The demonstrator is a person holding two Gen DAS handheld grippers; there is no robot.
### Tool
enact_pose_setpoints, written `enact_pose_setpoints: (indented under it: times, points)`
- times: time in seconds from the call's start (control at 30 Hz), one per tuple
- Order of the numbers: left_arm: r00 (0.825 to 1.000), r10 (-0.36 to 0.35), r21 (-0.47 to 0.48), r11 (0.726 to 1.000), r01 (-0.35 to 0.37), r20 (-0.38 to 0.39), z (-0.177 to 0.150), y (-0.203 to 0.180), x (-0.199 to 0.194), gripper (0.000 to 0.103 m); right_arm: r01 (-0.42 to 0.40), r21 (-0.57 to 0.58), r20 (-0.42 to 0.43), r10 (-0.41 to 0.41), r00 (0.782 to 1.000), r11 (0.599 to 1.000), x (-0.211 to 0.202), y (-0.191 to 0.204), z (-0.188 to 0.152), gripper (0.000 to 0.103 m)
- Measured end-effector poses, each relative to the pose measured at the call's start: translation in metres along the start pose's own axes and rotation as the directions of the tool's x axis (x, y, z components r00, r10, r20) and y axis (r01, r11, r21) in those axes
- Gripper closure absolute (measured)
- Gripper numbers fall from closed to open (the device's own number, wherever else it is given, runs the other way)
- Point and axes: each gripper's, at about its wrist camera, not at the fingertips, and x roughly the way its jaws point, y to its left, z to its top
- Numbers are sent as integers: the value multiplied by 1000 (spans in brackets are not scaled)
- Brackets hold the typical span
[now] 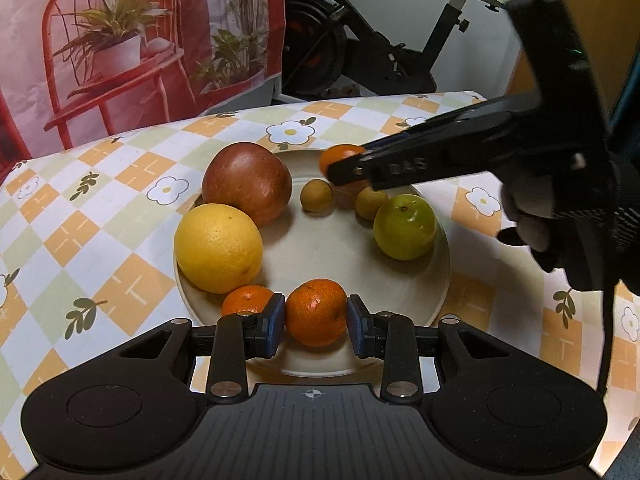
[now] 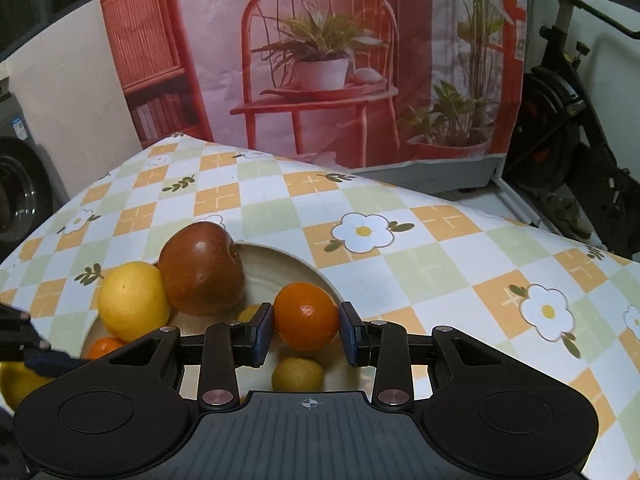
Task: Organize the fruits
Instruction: 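Carry the tangerine with the left gripper while the right carries the orange over the plate, then open both grippers to drop the tangerine and orange onto the plate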
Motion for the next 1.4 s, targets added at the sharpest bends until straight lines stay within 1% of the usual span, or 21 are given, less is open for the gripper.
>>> enact_pose_setpoints:
  times: [0.07, 0.27, 0.4, 0.47, 0.6, 0.8, 0.87, 0.9, 1.03, 1.13, 1.27, 1.4]
  points:
    - [1000, -4, -1, 1000, 4, 1, -1, 1, 0, 68, 4, 2, 1, -4, 1000, 1000, 5, 3, 3, 71]
    - [1000, -7, -7, 1000, 7, 6, -1, 2, 1, 68, -16, 42, 5, 16, 1000, 999, 19, 7, 13, 71]
    - [1000, -10, -11, 1000, 10, 7, -1, 3, 1, 67, -6, 12, -10, 6, 1000, 1000, 25, 13, 17, 70]
    - [1000, -10, -13, 1000, 10, 9, -1, 4, 1, 67, -5, 10, -2, 5, 1000, 1000, 22, 15, 17, 69]
    - [1000, -4, -22, 1000, 4, 18, -2, 4, 1, 66, -13, 31, 43, 11, 999, 999, 3, 10, 12, 69]
    - [1000, 10, -47, 999, -9, 10, 0, 3, -2, 66, -15, 75, 101, 7, 995, 997, -39, 1, -2, 69]
    - [1000, 18, -53, 998, -17, 13, 0, 2, -6, 64, -9, 91, 122, -2, 992, 996, -53, 0, -11, 69]
    - [1000, 23, -52, 998, -22, 18, 0, 2, -8, 60, -7, 98, 129, -6, 992, 995, -59, 0, -15, 69]
    - [999, 23, -60, 998, -20, 49, 1, 2, -26, 59, 5, 133, 162, -27, 986, 991, -84, 4, -35, 69]
    - [997, 29, -70, 997, -23, 77, 1, 6, -43, 59, 23, 129, 187, -47, 981, 991, -102, 14, -52, 67]
    - [992, 55, -113, 993, -41, 117, -3, 18, -68, 59, -1, 165, 215, -35, 976, 986, -120, 27, -75, 67]
    - [985, 99, -175, 982, -73, 143, -11, 32, -90, 59, -27, 178, 206, -10, 979, 984, -128, 43, -92, 67]
